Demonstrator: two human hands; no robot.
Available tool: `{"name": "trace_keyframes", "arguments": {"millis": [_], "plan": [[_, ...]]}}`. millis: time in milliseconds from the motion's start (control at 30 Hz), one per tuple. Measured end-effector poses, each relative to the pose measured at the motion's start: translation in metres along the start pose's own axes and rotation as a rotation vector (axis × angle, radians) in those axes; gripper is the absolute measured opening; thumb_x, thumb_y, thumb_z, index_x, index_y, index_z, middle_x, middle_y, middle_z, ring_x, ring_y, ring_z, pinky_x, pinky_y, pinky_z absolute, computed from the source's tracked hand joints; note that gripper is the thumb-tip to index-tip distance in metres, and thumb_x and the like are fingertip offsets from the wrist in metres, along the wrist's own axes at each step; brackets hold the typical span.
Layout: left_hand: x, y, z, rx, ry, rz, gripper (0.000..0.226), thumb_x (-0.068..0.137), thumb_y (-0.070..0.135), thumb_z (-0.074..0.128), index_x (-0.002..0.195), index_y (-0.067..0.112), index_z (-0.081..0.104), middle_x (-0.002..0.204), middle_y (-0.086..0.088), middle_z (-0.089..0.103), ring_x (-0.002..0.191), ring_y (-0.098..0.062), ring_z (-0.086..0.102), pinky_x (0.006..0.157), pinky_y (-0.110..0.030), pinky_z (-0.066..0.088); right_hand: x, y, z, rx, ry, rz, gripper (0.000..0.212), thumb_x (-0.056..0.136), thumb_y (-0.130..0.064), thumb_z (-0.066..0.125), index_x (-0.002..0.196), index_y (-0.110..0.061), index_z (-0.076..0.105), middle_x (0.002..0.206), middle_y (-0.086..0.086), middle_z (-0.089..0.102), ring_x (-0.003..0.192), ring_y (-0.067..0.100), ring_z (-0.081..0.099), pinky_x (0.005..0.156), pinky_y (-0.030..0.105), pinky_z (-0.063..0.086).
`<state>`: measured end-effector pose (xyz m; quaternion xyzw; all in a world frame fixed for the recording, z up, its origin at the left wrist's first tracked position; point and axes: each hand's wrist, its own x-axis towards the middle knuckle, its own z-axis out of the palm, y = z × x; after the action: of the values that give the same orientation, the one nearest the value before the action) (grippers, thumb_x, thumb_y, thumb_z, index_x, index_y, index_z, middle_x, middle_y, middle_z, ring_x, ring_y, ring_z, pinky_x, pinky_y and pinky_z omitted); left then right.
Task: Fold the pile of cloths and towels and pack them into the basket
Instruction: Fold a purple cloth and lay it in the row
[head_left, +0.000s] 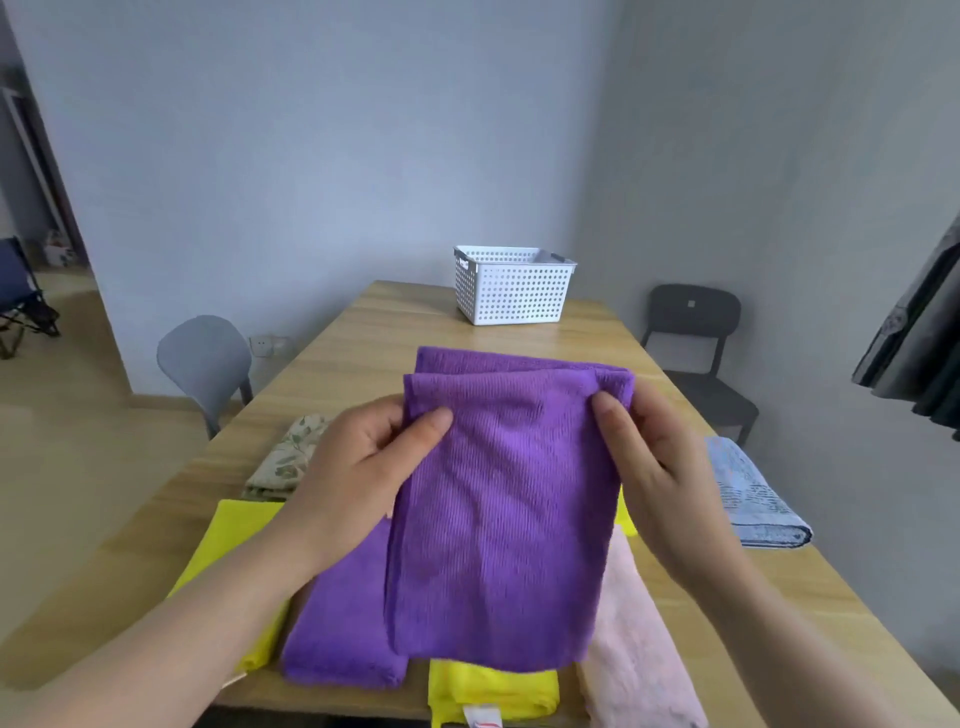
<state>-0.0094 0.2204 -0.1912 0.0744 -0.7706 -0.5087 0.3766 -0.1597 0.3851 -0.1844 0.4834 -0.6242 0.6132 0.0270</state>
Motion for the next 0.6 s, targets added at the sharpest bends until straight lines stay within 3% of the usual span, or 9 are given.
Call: {"name": "trace_keyframes", "arguments": {"millis": [67, 100, 167, 267, 333, 467, 600], "plan": [[-0.001, -0.021, 0.003, 0.061, -0.017, -0.124, 0.049, 0.080, 0.054, 0.059, 0.074, 0.006, 0.063, 0.063, -0.013, 0.058, 0.058, -0.019, 0.053, 0.061, -0.028, 0.039, -0.001, 0.019, 0.006, -0.084, -0.023, 0.124, 0.027, 0.095, -0.036, 0.046, 0.089, -0.015, 0.063, 0.074, 0.001, 0.060, 0.070, 0.006, 0.051, 0.063, 0.025, 0.042], [-0.003, -0.032, 0.006, 0.081, -0.019, -0.187, 0.056, 0.079, 0.053, 0.057, 0.074, -0.002, 0.059, 0.065, -0.018, 0.056, 0.061, -0.022, 0.051, 0.063, -0.030, 0.037, -0.004, 0.031, 0.009, -0.126, -0.043, 0.184, 0.026, 0.096, -0.035, 0.048, 0.084, -0.016, 0.060, 0.067, -0.004, 0.055, 0.065, 0.006, 0.047, 0.059, 0.025, 0.040], [-0.008, -0.053, 0.008, 0.110, -0.020, -0.288, 0.055, 0.078, 0.049, 0.056, 0.065, -0.004, 0.050, 0.062, -0.008, 0.047, 0.060, -0.016, 0.045, 0.062, -0.030, 0.031, -0.012, 0.055, 0.014, -0.200, -0.101, 0.288, 0.027, 0.097, -0.030, 0.051, 0.075, -0.015, 0.055, 0.056, -0.011, 0.045, 0.053, 0.006, 0.041, 0.052, 0.025, 0.035], [-0.007, -0.072, 0.010, 0.281, -0.071, -0.324, 0.052, 0.086, 0.041, 0.062, 0.049, 0.017, 0.036, 0.050, 0.011, 0.031, 0.051, -0.007, 0.030, 0.055, -0.030, 0.023, -0.019, 0.074, 0.015, -0.321, -0.153, 0.361, 0.032, 0.096, -0.031, 0.051, 0.073, -0.009, 0.051, 0.047, -0.006, 0.044, 0.043, 0.010, 0.042, 0.051, 0.030, 0.035], [0.000, -0.078, 0.010, 0.308, -0.072, -0.372, 0.053, 0.089, 0.034, 0.061, 0.047, 0.020, 0.032, 0.043, 0.010, 0.029, 0.046, -0.009, 0.029, 0.052, -0.029, 0.023, -0.016, 0.076, 0.017, -0.299, -0.165, 0.439, 0.031, 0.098, -0.030, 0.048, 0.080, -0.005, 0.053, 0.042, -0.003, 0.047, 0.038, 0.015, 0.048, 0.048, 0.029, 0.037], [0.011, -0.076, 0.010, 0.163, -0.132, -0.526, 0.033, 0.093, 0.028, 0.056, 0.067, 0.010, 0.049, 0.052, -0.001, 0.049, 0.039, -0.011, 0.053, 0.036, -0.020, 0.034, -0.005, 0.070, 0.021, -0.046, -0.185, 0.662, 0.026, 0.101, -0.028, 0.040, 0.102, -0.006, 0.054, 0.066, 0.003, 0.055, 0.048, 0.030, 0.065, 0.034, 0.023, 0.034], [0.011, -0.074, 0.008, -0.026, -0.185, -0.693, 0.026, 0.095, 0.029, 0.052, 0.081, 0.007, 0.055, 0.069, -0.002, 0.053, 0.041, -0.009, 0.056, 0.034, -0.015, 0.034, -0.003, 0.064, 0.015, 0.067, -0.228, 0.800, 0.021, 0.103, -0.025, 0.037, 0.101, -0.010, 0.052, 0.073, 0.001, 0.048, 0.045, 0.026, 0.063, 0.033, 0.019, 0.032]]}}
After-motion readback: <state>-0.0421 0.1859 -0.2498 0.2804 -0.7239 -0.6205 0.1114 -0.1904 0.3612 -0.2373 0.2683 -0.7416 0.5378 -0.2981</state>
